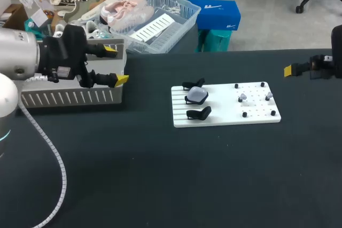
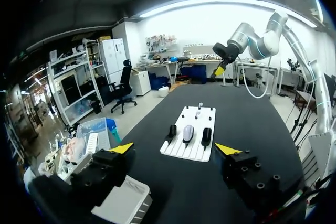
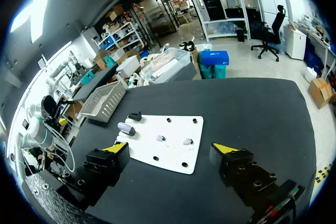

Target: Pick up each earbud case from the left stands, insert the matching earbuds, close the lid, and place the case in the box.

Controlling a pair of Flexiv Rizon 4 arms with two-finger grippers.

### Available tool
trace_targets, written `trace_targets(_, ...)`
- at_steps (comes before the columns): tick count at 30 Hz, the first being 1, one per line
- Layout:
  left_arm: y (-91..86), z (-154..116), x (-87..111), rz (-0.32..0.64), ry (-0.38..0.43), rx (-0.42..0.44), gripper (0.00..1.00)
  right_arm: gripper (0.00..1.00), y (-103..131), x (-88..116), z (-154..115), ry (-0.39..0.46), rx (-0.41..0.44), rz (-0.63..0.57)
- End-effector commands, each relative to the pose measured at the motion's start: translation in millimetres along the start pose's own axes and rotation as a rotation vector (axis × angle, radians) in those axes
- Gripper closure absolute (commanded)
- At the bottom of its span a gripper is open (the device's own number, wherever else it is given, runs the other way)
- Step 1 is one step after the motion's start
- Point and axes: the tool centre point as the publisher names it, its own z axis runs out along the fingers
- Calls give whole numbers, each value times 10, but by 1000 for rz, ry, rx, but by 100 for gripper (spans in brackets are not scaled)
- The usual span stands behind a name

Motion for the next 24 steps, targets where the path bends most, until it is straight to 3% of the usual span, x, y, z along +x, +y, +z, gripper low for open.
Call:
trace_targets(1,82,256,46,16,-47,57,0,0,-11,-1,5,0,-4,-1)
trace_targets(11,-104,521,57,30,-40,43,0,0,-11,-1,5,0,-4,-1)
trace_targets(14,-167,642,37,11,-75,85,0,0,-11,-1,5,0,-4,-1)
trace_targets(20,-315,882,47,128,-98,160,0,0,-11,-1,5,0,-4,-1)
trace_targets(24,-352,1024,60,157,-100,200,0,0,-11,-1,5,0,-4,-1)
